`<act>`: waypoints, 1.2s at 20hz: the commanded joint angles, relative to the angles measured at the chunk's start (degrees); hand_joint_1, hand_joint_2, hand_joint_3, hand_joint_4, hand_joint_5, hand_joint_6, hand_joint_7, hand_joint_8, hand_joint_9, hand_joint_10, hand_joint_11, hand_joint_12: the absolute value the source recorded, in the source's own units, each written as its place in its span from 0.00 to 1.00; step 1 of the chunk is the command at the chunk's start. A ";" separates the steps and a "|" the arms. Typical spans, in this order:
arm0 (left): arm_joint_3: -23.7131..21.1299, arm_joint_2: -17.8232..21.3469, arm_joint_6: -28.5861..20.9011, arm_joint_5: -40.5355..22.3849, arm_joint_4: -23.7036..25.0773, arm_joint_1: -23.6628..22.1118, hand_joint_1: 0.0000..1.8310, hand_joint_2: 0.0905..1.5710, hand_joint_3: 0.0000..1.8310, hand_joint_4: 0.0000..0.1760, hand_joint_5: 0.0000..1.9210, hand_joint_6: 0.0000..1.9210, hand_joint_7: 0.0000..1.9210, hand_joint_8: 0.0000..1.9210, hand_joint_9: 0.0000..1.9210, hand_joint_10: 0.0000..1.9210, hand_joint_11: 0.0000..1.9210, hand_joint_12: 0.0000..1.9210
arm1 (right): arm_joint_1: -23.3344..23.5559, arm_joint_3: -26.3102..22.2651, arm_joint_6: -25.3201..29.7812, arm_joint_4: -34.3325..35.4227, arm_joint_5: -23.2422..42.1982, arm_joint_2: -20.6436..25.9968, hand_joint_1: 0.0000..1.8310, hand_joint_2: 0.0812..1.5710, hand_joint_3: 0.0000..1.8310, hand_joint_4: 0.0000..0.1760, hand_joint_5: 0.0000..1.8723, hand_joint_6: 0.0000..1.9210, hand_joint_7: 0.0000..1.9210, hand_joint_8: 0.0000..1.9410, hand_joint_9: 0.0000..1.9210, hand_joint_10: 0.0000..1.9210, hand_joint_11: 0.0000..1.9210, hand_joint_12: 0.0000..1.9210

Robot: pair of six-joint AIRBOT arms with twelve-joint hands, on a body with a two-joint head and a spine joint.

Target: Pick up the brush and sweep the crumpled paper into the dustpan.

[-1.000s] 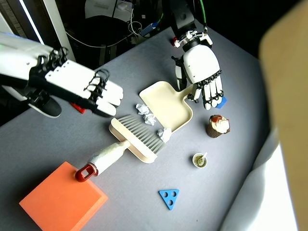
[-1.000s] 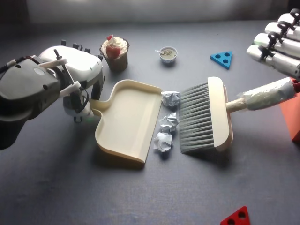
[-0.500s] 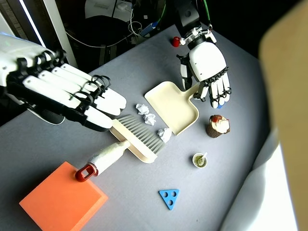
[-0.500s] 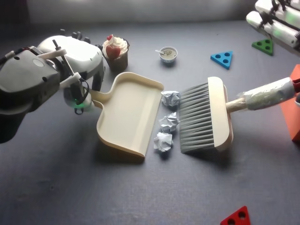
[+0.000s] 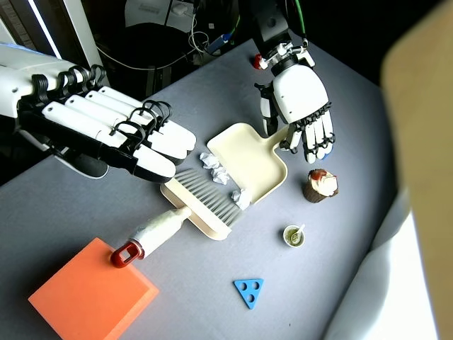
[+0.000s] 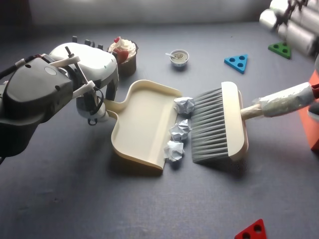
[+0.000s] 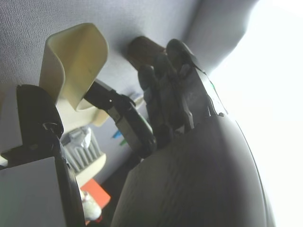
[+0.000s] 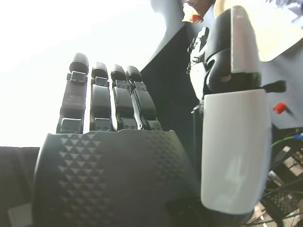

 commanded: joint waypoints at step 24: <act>0.25 0.00 0.25 -3.21 2.34 -0.94 0.63 0.65 0.00 0.00 0.58 0.39 0.25 0.00 0.21 0.00 0.10 0.17 | -12.46 4.04 -12.90 -7.10 23.57 -13.67 0.58 0.58 0.00 0.00 0.05 0.00 0.02 0.00 0.04 0.00 0.08 0.01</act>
